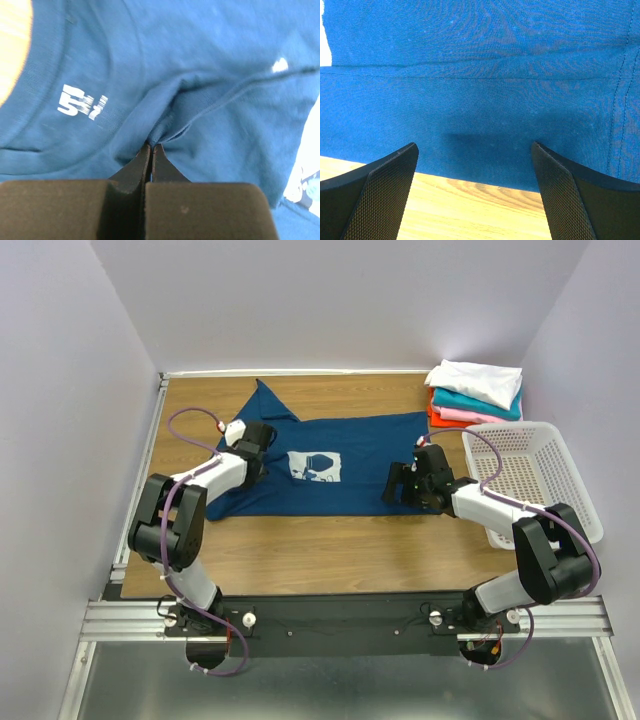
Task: Fold and stack the t-shirts
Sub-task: Fold the tshirt
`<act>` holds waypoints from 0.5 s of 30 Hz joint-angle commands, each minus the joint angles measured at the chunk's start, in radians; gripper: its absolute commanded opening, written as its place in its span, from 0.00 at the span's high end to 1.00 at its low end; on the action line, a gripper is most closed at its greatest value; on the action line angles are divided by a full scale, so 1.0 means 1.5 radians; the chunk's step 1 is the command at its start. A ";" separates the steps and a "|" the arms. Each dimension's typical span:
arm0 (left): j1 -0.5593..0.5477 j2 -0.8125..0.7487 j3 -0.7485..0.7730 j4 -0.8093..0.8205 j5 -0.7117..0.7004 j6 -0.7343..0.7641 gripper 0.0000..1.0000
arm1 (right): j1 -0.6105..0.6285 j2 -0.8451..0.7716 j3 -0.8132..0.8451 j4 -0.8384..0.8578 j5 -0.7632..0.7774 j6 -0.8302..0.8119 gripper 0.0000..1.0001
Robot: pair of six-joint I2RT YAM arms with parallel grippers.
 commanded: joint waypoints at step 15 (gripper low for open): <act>0.094 0.016 0.099 0.079 0.008 0.168 1.00 | 0.000 0.026 -0.013 -0.038 0.027 0.003 0.00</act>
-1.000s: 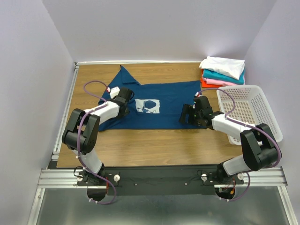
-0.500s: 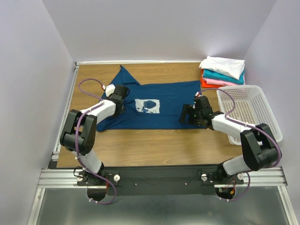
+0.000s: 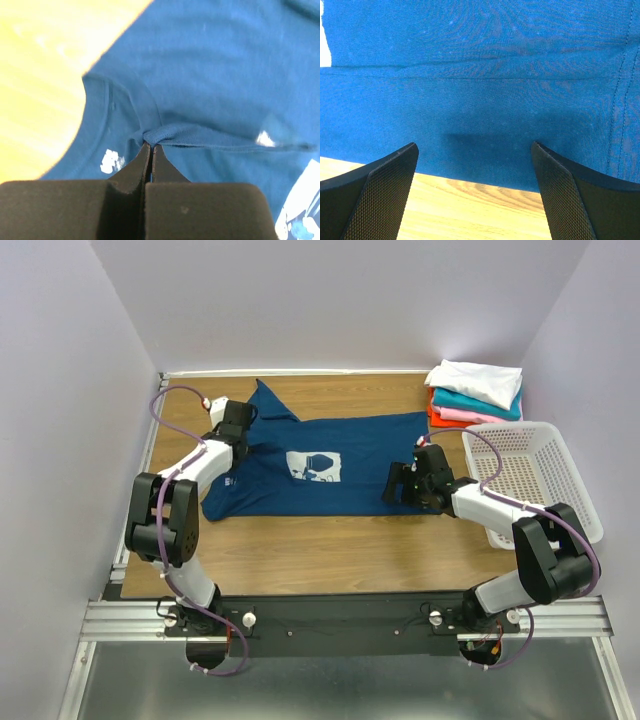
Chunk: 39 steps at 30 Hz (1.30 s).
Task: Fold and stack the t-shirts
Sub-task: Fold the tshirt
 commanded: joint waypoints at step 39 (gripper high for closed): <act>0.005 -0.011 -0.047 0.195 0.273 0.034 0.02 | 0.000 -0.050 0.033 -0.043 0.036 0.038 0.00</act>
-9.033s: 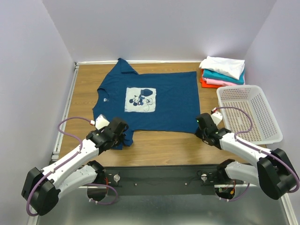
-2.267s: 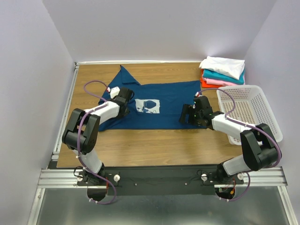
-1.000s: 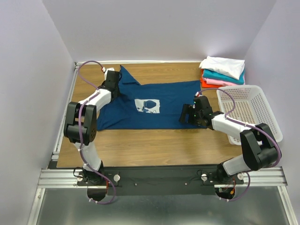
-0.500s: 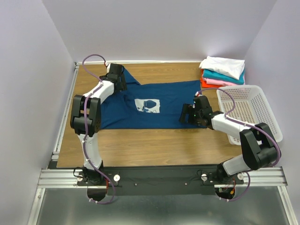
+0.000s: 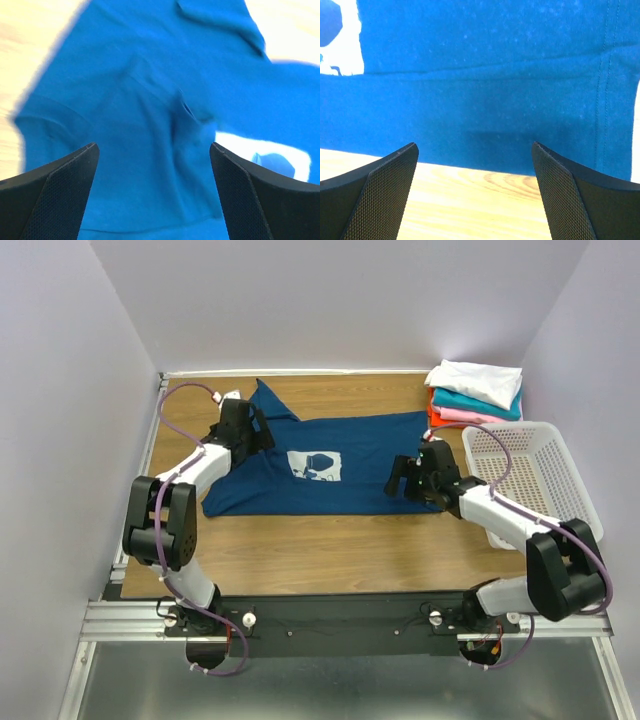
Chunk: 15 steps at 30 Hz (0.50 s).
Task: Fold and stack the t-shirts
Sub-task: Fold the tshirt
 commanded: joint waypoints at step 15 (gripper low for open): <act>-0.009 -0.006 -0.176 0.015 0.015 -0.104 0.02 | 0.006 0.109 0.014 -0.013 0.011 0.054 0.00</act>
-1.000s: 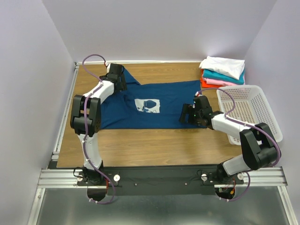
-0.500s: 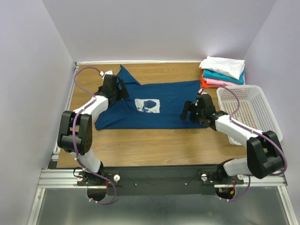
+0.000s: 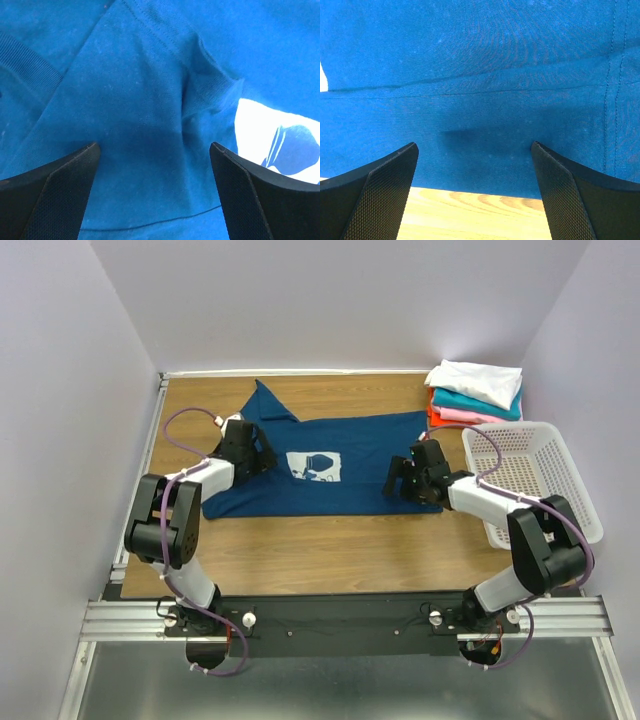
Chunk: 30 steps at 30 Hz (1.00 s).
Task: Fold and stack the t-shirts
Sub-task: Fold the tshirt
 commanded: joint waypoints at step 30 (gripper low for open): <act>0.084 0.191 0.488 -0.197 -0.119 0.059 0.02 | -0.002 -0.059 0.147 -0.031 0.156 0.010 0.00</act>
